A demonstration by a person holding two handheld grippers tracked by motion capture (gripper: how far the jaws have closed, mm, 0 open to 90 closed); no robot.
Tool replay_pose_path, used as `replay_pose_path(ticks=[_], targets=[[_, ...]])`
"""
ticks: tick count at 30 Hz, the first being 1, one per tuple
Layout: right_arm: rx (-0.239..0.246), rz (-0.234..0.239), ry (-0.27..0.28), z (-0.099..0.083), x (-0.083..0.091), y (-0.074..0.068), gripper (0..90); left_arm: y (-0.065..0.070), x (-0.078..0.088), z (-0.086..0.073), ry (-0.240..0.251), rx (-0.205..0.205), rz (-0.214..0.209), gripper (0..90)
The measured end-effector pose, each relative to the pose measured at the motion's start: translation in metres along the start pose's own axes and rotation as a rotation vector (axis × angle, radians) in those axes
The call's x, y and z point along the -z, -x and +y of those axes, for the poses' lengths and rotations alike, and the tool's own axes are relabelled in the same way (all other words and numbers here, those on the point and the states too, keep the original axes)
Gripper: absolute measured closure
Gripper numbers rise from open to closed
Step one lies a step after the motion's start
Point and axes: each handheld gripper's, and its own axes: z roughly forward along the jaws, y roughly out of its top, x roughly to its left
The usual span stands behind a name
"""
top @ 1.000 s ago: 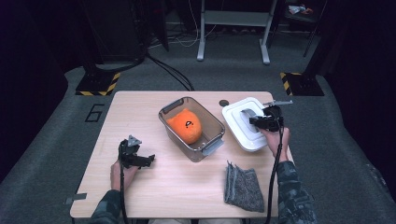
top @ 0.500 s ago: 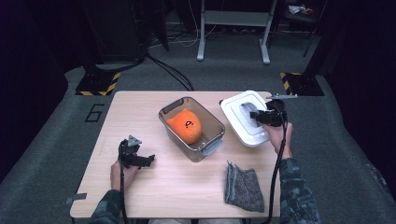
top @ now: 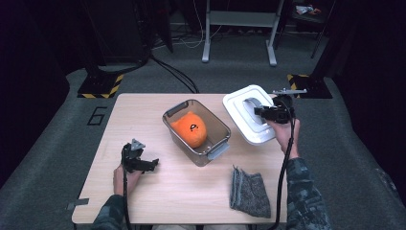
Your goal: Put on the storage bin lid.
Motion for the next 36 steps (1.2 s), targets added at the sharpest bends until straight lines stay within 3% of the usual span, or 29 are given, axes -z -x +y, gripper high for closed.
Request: replay_pose_path(ticks=[10,20,21,27,36], targets=[[-0.002,0.050,0.016,0.010,0.002,-0.015,66.6,0.000,0.000,0.000,0.000,0.001,0.000,0.0],[0.021,0.120,0.026,0.019,-0.006,-0.042,66.6,0.000,0.000,0.000,0.004,0.005,0.000,0.0],[0.022,0.124,0.025,0.020,-0.006,-0.045,66.6,-0.001,0.001,0.000,-0.012,-0.016,-0.003,0.0],[0.029,0.158,0.028,0.023,-0.012,-0.058,66.6,-0.001,0.001,0.000,-0.011,-0.014,-0.002,0.0],[0.058,0.209,0.013,0.025,-0.027,-0.089,66.6,-0.001,0.001,0.000,-0.011,-0.014,-0.002,0.0]])
